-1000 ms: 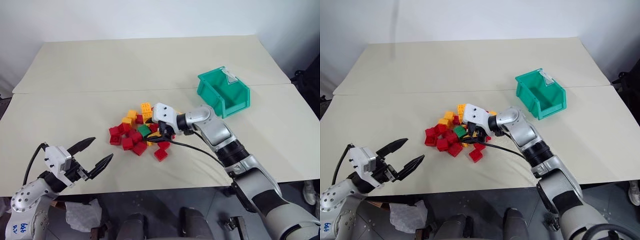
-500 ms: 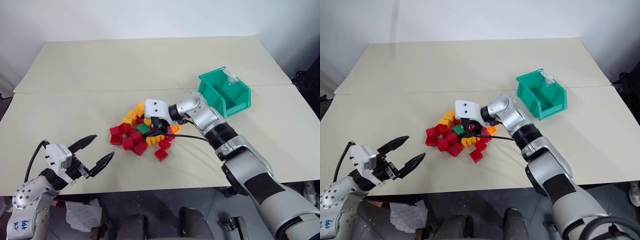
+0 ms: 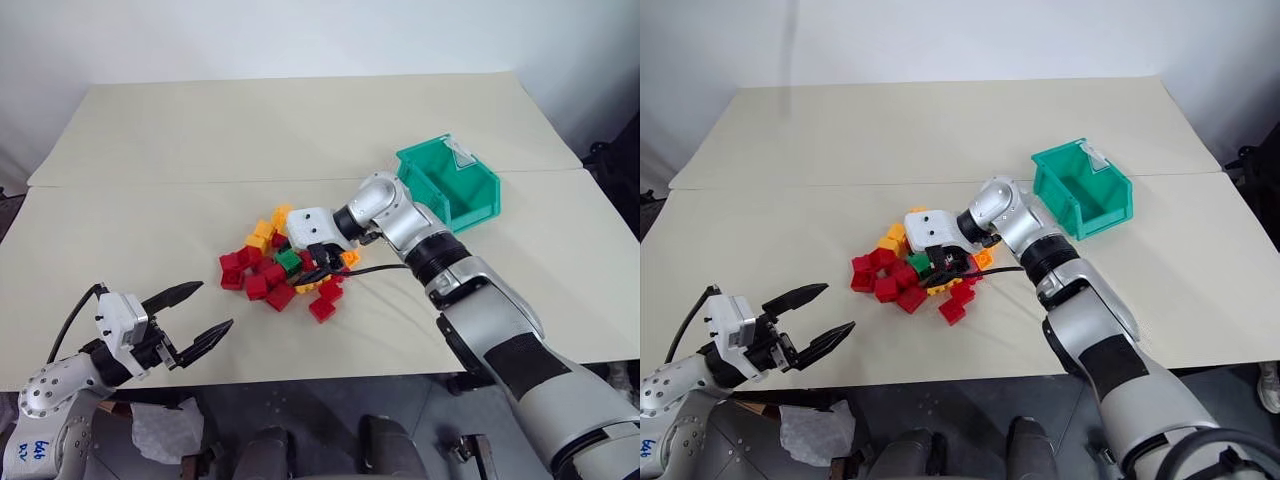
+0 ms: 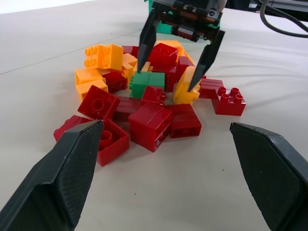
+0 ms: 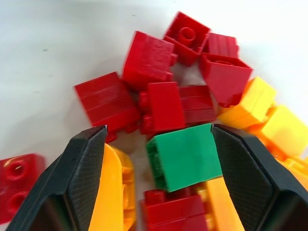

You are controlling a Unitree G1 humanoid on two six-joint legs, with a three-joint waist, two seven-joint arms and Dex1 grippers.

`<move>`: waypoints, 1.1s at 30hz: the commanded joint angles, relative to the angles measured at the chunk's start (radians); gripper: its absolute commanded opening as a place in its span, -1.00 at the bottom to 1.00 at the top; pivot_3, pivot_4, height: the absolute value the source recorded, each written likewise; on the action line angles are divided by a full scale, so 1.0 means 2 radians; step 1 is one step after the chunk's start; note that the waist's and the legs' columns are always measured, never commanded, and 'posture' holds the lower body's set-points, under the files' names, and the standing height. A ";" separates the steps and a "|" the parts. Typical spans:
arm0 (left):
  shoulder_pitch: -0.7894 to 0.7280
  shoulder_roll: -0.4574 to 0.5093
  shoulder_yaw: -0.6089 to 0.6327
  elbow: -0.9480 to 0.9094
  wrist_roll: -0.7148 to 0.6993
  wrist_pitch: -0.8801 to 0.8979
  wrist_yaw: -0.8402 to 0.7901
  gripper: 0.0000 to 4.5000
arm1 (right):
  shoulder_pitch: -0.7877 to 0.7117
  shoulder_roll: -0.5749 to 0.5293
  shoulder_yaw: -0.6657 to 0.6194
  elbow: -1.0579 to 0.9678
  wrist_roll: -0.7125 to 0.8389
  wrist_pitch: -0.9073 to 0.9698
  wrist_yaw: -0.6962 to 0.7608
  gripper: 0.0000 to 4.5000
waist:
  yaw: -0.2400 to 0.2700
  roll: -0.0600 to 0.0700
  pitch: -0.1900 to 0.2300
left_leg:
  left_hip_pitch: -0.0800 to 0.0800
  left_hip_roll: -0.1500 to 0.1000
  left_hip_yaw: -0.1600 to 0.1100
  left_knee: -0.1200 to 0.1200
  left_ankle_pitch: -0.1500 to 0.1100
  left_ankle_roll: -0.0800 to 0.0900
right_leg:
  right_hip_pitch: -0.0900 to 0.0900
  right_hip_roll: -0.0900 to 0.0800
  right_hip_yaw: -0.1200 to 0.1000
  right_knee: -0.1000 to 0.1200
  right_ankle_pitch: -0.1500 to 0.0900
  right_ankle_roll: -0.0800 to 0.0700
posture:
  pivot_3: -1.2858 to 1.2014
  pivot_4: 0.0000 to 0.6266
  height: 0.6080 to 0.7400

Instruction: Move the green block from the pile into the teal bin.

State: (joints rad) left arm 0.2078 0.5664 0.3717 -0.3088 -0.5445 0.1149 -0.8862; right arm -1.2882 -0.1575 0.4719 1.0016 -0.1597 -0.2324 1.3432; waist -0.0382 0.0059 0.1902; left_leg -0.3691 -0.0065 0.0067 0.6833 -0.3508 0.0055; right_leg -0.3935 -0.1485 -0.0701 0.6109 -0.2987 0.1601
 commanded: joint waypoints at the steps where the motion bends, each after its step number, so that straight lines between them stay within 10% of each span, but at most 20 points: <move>1: 0.008 -0.004 0.001 -0.025 -0.010 -0.001 0.006 1.00 | -0.002 0.007 0.013 0.037 -0.038 -0.004 -0.031 0.60 | -0.001 0.000 0.000 | 0.000 0.000 0.000 0.000 0.000 0.000 | 0.000 0.000 0.000 0.000 0.000 0.000 | 0.03 -0.52 1.00; 10: 0.010 -0.005 0.002 -0.034 -0.010 0.002 0.013 1.00 | -0.026 0.017 0.030 0.089 -0.077 0.000 -0.040 0.60 | 0.000 0.001 0.000 | 0.000 0.000 0.000 0.000 0.000 0.000 | 0.000 0.000 0.000 0.000 0.000 0.000 | 0.03 -0.52 1.00; 17: 0.002 -0.003 0.003 -0.034 -0.010 0.003 0.017 1.00 | -0.041 0.013 0.042 0.103 -0.100 0.003 0.004 -0.12 | 0.002 0.001 0.000 | 0.000 0.000 -0.001 0.000 0.000 0.000 | 0.000 0.000 -0.001 0.000 0.000 0.000 | 0.03 -0.52 1.00; 24: -0.004 -0.005 -0.001 -0.031 -0.008 0.002 0.019 1.00 | -0.036 0.008 0.015 0.088 -0.081 0.002 0.010 -0.12 | 0.002 0.001 0.000 | -0.001 0.000 -0.003 0.000 -0.001 -0.001 | 0.000 0.000 -0.002 0.000 0.000 0.000 | 0.03 -0.52 1.00; 33: -0.037 -0.001 -0.026 -0.033 -0.011 0.006 0.009 1.00 | 0.037 -0.057 -0.144 -0.057 0.103 0.064 0.110 -0.12 | 0.002 0.002 0.000 | -0.002 0.000 -0.002 0.000 -0.001 -0.001 | 0.000 0.000 -0.003 -0.001 0.000 0.000 | 0.03 -0.52 1.00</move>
State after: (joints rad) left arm 0.1383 0.5579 0.3281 -0.3453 -0.5462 0.1311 -0.8569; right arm -1.2197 -0.2379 0.2464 0.9810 -0.0321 -0.1480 1.5063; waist -0.0346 0.0101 0.1908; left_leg -0.3723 -0.0066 0.0020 0.6826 -0.3520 0.0045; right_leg -0.3934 -0.1484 -0.0771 0.6092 -0.2988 0.1593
